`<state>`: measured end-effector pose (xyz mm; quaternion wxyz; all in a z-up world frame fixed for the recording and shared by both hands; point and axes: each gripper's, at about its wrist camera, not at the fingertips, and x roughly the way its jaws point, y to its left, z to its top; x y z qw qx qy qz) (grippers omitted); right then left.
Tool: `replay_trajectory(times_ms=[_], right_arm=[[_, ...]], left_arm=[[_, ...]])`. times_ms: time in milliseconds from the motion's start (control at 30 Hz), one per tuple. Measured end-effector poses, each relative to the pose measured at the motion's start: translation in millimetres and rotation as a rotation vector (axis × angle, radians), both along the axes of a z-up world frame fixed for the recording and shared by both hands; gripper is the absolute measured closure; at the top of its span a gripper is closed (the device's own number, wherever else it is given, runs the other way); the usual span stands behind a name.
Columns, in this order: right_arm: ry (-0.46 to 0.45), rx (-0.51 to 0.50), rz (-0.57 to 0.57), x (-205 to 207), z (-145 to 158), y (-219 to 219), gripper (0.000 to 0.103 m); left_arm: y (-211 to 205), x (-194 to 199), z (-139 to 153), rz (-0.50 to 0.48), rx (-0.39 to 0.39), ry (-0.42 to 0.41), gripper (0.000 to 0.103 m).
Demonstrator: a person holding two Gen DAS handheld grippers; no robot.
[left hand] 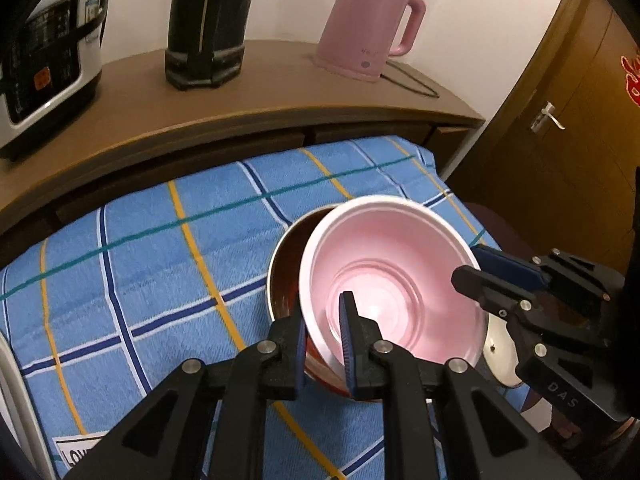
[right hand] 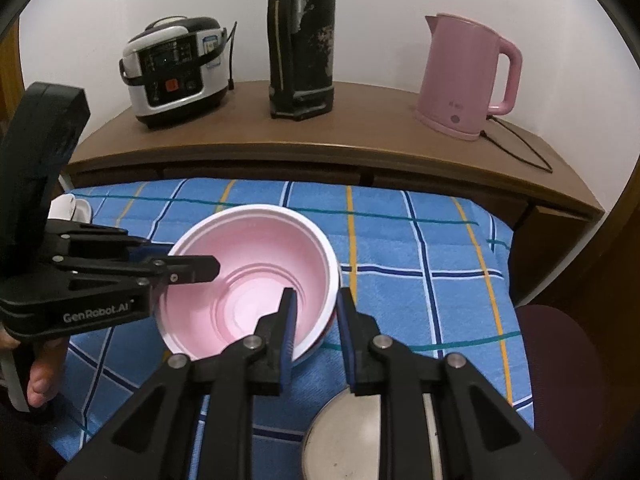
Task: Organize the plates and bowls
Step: 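Lower the pink bowl into the steel bowl with the right tool, then open the right tool to release the pink bowl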
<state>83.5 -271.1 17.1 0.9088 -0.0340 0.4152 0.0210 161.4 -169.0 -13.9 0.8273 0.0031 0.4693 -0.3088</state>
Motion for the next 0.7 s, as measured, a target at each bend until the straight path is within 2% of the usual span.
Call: replay_trajectory(times_ms=[333,500,700], right_arm=[[0.014,0.013,-0.003,1.8,-5.0,-3.2,0.081],[0.025,0.016,-0.002,1.9,-10.5,-2.9,0.081],[0.027,0.017,-0.002,1.5,-12.7,-3.4,0.082]], left_arm=[[-1.4,-2.1,1.1,-0.002,0.030,-0.032,0.087],[-2.0,-3.1,1.9,-0.009,0.024,-0.041,0.076],[-6.8,-6.5,1.5,-0.016,0.053,-0.076,0.075]])
